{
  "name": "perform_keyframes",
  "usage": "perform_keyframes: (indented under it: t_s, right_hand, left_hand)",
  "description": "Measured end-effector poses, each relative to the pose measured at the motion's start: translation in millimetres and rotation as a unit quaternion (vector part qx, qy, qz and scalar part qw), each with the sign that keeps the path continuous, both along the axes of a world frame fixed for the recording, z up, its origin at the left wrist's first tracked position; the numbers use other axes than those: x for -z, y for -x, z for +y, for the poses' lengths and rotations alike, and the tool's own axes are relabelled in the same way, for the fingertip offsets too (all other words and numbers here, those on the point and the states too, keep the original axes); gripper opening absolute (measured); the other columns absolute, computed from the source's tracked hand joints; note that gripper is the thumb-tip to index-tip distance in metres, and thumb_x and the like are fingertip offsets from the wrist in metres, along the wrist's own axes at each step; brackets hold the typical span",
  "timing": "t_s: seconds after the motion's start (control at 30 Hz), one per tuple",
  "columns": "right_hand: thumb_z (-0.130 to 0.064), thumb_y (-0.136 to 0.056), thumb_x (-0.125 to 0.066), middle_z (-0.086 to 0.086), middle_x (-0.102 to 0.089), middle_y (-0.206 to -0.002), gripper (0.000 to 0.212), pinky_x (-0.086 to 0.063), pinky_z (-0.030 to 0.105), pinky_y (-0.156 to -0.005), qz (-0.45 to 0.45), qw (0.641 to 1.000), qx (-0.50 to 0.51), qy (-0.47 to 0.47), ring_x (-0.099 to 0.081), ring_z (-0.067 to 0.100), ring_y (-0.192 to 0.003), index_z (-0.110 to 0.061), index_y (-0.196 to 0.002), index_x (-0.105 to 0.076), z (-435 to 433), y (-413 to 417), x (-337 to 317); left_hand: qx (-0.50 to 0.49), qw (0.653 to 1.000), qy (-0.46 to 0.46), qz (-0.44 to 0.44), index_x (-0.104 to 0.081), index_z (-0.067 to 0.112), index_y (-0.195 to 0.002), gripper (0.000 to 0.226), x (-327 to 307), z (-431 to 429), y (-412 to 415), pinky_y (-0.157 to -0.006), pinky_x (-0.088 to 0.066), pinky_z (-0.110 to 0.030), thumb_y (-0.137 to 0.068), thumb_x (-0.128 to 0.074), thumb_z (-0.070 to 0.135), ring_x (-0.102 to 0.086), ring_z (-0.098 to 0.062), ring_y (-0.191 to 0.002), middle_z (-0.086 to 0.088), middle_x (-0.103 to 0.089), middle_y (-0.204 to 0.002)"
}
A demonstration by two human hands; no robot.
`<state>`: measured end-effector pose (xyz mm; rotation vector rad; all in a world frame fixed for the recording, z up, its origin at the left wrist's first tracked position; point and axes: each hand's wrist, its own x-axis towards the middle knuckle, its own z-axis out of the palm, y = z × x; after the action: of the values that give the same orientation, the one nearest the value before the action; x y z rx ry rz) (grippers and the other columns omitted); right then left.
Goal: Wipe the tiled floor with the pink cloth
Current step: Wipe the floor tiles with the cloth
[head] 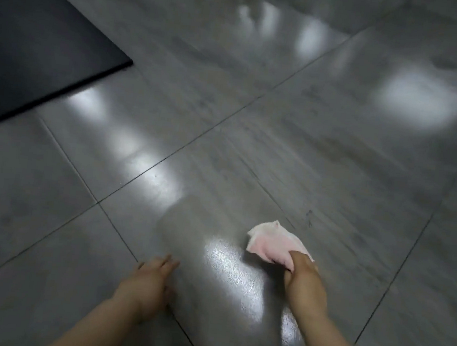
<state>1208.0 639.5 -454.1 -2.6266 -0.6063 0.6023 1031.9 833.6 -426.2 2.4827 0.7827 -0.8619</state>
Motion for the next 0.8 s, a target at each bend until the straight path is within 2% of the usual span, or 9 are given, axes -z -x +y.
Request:
perform_keyframes:
  t_s: [0.1, 0.2, 0.27, 0.37, 0.43, 0.5, 0.67, 0.8]
  right_hand:
    - [-0.015, -0.089, -0.039, 0.023, -0.061, -0.108, 0.03, -0.031, 0.03, -0.069, 0.035, 0.989, 0.115, -0.083, -0.052, 0.035, -0.101, 0.002, -0.106, -0.057, 6.9, -11.4, -48.2]
    - [-0.011, -0.091, -0.04, 0.024, -0.061, -0.103, 0.019, -0.038, 0.032, -0.069, 0.049, 0.979, 0.161, -0.115, -0.057, 0.037, -0.092, -0.003, -0.101, -0.055, 23.7, -31.5, -84.4]
    - [-0.012, -0.092, -0.041, 0.026, -0.06, -0.104, 0.018, -0.037, 0.033, -0.068, 0.041, 0.977, 0.172, -0.12, -0.057, 0.039, -0.092, -0.002, -0.101, -0.054, 37.4, -43.7, -93.0]
    - [-0.014, -0.093, -0.043, 0.028, -0.059, -0.111, 0.024, -0.031, 0.033, -0.069, 0.036, 0.972, 0.196, -0.121, -0.054, 0.041, -0.099, 0.002, -0.107, -0.053, 61.7, -58.2, -87.2]
    - [-0.013, -0.093, -0.043, 0.031, -0.058, -0.112, 0.024, -0.03, 0.034, -0.07, 0.036, 0.967, 0.222, -0.118, -0.053, 0.043, -0.101, 0.005, -0.107, -0.052, 78.6, -65.7, -82.2]
    - [-0.012, -0.094, -0.042, 0.033, -0.058, -0.112, 0.024, -0.032, 0.036, -0.071, 0.036, 0.964, 0.24, -0.11, -0.053, 0.045, -0.101, 0.006, -0.106, -0.052, 97.4, -73.6, -81.0]
    - [-0.014, -0.093, -0.042, 0.033, -0.058, -0.111, 0.024, -0.033, 0.038, -0.071, -0.001, 0.964, 0.26, -0.058, -0.053, 0.047, -0.098, 0.004, -0.107, -0.052, 158.3, -91.6, -117.2]
    - [-0.019, -0.093, -0.046, 0.027, -0.058, -0.107, 0.021, -0.034, 0.036, -0.069, -0.025, 0.974, 0.211, -0.081, -0.055, 0.041, -0.093, -0.003, -0.105, -0.052, 217.8, -112.9, -122.0]
  left_hand:
    - [-0.044, 0.996, -0.031, -0.073, -0.006, 0.026, -0.143, 0.057, -61.2, 14.7, -20.4, -0.115, -0.007, -0.026, -0.094, -0.035, 0.021, -0.009, -0.016, -0.143, -0.001, -0.002, -0.156]
    - [-0.082, 0.989, -0.036, -0.114, -0.008, 0.025, -0.143, 0.057, -93.2, 32.7, -46.2, -0.115, -0.01, -0.029, -0.094, -0.036, 0.022, -0.009, -0.018, -0.143, 0.0, -0.004, -0.156]
    - [-0.086, 0.989, -0.025, -0.12, -0.008, 0.026, -0.143, 0.056, -97.0, 42.4, -63.7, -0.115, -0.011, -0.031, -0.094, -0.035, 0.022, -0.007, -0.019, -0.143, 0.0, -0.003, -0.156]
    - [-0.012, 0.994, -0.039, -0.103, -0.009, 0.024, -0.144, 0.055, -91.5, 71.0, -89.8, -0.115, -0.01, -0.029, -0.094, -0.034, 0.023, -0.006, -0.017, -0.143, -0.001, -0.003, -0.156]
    - [0.059, 0.995, -0.054, -0.055, -0.011, 0.022, -0.143, 0.053, -87.0, 105.6, -106.0, -0.115, -0.008, -0.03, -0.095, -0.033, 0.024, -0.006, -0.017, -0.143, -0.003, -0.004, -0.156]
    - [0.09, 0.994, -0.059, -0.022, -0.012, 0.021, -0.143, 0.053, -87.3, 147.8, -118.8, -0.115, -0.008, -0.03, -0.095, -0.032, 0.025, -0.007, -0.018, -0.143, -0.004, -0.005, -0.156]
    - [0.014, 0.998, -0.026, -0.058, -0.011, 0.021, -0.143, 0.053, -95.1, 250.3, -117.4, -0.114, -0.011, -0.027, -0.095, -0.034, 0.022, -0.009, -0.018, -0.143, -0.003, -0.005, -0.156]
    - [-0.077, 0.993, -0.026, -0.084, -0.014, 0.02, -0.143, 0.054, -67.1, 289.5, -115.1, -0.114, -0.018, -0.031, -0.094, -0.037, 0.02, -0.017, -0.022, -0.141, -0.006, -0.011, -0.155]
